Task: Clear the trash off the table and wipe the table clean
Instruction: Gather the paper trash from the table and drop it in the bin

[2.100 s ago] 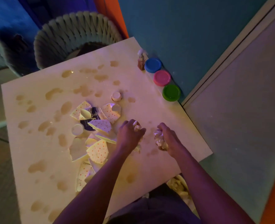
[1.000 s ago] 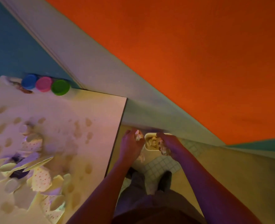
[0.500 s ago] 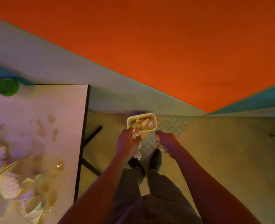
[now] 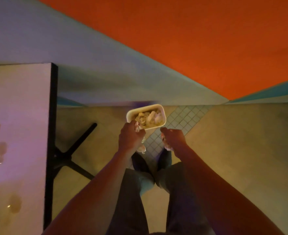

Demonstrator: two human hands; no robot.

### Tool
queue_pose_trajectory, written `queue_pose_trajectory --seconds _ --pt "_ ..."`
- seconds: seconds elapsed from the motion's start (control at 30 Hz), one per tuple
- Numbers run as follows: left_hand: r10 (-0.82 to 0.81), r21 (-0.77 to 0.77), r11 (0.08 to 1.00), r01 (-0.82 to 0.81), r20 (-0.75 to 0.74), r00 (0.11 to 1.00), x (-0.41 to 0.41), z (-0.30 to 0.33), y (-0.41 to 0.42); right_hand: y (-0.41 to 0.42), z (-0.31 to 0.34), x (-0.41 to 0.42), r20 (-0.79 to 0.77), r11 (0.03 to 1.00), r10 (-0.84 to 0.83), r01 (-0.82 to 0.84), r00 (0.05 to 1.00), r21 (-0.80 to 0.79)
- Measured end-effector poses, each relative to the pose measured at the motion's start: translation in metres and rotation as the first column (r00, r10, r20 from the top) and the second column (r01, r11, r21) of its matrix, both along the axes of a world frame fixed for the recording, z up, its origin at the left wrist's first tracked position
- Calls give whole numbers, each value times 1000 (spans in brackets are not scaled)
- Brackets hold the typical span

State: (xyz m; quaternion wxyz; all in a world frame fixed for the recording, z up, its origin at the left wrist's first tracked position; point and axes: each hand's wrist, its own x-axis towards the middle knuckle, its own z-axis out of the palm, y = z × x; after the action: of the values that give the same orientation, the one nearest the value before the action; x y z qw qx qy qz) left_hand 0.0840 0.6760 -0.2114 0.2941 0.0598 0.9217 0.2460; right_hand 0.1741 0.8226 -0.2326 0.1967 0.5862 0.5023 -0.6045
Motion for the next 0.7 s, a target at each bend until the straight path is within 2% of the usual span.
queue_pose_trajectory --seconds 0.17,0.3,0.4,0.57,0.7 --pt "72 2 997 -72 -56 996 -27 -90 5 3 -85 -35 -28 986 44 -39 999 163" --pt "94 73 994 -86 -125 988 -43 -158 13 9 -147 -67 -114 965 121 -89 986 248" --pt "24 90 996 -7 -193 981 -52 -208 18 6 -196 -85 -137 955 161 -119 977 273" --pt "-141 20 988 155 -304 942 -59 -286 16 -2 -298 -104 -190 944 195 -132 962 301" --pt "-304 -40 951 306 -291 907 -67 -330 13 -5 -335 -115 -200 942 204 -137 958 306"
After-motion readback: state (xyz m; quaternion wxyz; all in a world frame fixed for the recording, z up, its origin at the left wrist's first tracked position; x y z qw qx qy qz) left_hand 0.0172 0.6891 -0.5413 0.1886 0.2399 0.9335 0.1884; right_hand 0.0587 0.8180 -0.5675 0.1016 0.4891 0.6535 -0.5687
